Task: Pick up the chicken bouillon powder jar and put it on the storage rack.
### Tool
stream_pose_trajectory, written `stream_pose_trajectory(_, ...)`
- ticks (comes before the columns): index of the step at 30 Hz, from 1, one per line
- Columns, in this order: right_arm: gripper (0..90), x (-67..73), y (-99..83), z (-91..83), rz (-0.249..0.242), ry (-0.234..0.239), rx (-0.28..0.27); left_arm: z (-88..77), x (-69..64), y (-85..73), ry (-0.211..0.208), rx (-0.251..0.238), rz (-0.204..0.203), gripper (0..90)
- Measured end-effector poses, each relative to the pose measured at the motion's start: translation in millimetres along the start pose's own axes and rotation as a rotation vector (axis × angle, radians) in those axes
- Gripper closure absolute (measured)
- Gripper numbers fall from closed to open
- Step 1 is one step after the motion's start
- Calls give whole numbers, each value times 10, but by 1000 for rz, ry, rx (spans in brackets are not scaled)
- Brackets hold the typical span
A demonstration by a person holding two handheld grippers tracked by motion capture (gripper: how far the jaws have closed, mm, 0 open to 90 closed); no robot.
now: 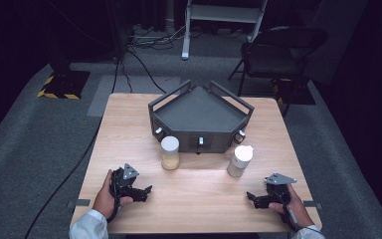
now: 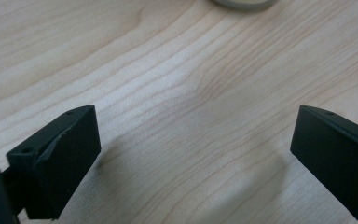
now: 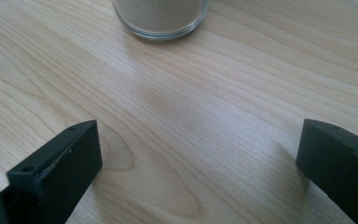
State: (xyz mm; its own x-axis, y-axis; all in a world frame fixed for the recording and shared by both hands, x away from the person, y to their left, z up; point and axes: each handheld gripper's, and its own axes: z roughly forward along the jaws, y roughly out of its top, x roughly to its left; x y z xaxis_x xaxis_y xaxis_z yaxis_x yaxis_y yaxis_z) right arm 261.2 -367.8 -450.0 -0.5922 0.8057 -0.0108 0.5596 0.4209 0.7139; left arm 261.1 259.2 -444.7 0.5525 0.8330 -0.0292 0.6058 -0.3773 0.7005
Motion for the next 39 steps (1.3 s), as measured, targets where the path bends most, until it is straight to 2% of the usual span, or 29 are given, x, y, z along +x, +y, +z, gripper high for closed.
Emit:
stream_pose_trajectory(18,0,-4,0,0,-1,1,0,-150,-76,-27,30,-75,13,15)
stream_pose_trajectory(28,0,-5,0,0,-2,2,0,-178,-105,-31,46,-90,27,14)
stream_pose_trajectory(39,0,-12,1,2,-4,5,0,-184,-123,78,38,-116,34,14)
